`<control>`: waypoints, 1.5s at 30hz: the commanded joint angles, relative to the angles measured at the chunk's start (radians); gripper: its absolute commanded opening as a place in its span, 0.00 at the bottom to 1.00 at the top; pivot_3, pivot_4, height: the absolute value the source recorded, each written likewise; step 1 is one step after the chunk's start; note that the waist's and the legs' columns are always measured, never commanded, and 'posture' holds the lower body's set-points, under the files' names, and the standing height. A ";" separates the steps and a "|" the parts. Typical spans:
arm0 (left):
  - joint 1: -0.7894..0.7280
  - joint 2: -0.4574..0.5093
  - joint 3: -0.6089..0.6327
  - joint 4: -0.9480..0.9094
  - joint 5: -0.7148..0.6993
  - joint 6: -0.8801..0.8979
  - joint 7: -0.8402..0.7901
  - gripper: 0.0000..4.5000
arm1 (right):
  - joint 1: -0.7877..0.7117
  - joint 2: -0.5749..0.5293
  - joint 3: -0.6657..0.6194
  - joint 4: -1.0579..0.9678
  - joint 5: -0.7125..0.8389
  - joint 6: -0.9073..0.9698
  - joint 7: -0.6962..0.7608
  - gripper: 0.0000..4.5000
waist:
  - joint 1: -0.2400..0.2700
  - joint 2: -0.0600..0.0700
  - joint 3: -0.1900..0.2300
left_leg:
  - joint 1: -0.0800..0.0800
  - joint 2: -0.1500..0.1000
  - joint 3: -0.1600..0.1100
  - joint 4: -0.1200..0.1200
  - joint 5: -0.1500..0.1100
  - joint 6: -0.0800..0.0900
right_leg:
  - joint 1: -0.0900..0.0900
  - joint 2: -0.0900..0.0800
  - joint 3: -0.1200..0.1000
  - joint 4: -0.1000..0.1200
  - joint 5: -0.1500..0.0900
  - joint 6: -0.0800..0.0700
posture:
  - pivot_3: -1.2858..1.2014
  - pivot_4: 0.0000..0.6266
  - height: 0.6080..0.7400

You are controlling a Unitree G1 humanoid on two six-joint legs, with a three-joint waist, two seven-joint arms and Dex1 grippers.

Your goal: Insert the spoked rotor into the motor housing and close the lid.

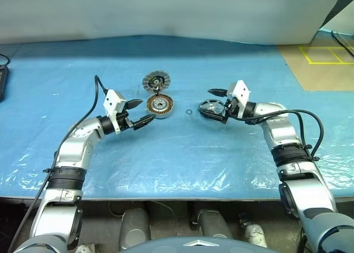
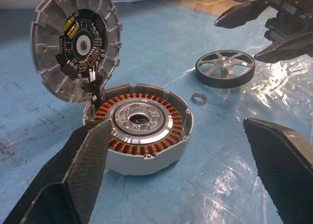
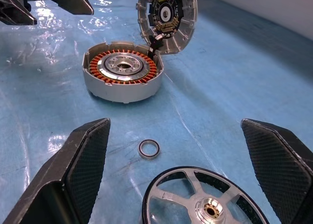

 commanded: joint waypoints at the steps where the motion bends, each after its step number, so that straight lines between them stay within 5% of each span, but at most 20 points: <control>1: -0.001 0.004 0.007 -0.030 -0.004 -0.014 0.000 1.00 | -0.015 0.003 -0.023 0.000 0.008 -0.024 -0.021 0.99 | 0.000 0.000 0.000 | 0.000 0.000 0.000 0.000 0.000 0.000 | 0.000 0.000 0.000 0.000 0.000 0.000 | 0.52 0.24 1.00; 35: 0.010 0.013 0.011 -0.015 0.006 -0.036 -0.005 1.00 | -0.063 0.004 -0.003 0.038 -0.006 -0.023 0.003 0.99 | -0.001 0.000 0.000 | 0.000 -0.001 0.000 0.000 0.000 0.000 | 0.000 0.000 0.000 0.000 0.000 0.000 | 0.52 0.24 1.00; 45: 0.064 0.024 0.023 -0.037 0.000 -0.051 0.005 1.00 | -0.320 0.026 0.154 0.236 -0.136 -0.124 0.203 0.99 | -0.003 0.000 0.000 | 0.000 0.002 0.000 0.000 0.001 0.000 | 0.000 0.000 -0.001 0.001 0.000 -0.001 | 0.52 0.24 1.00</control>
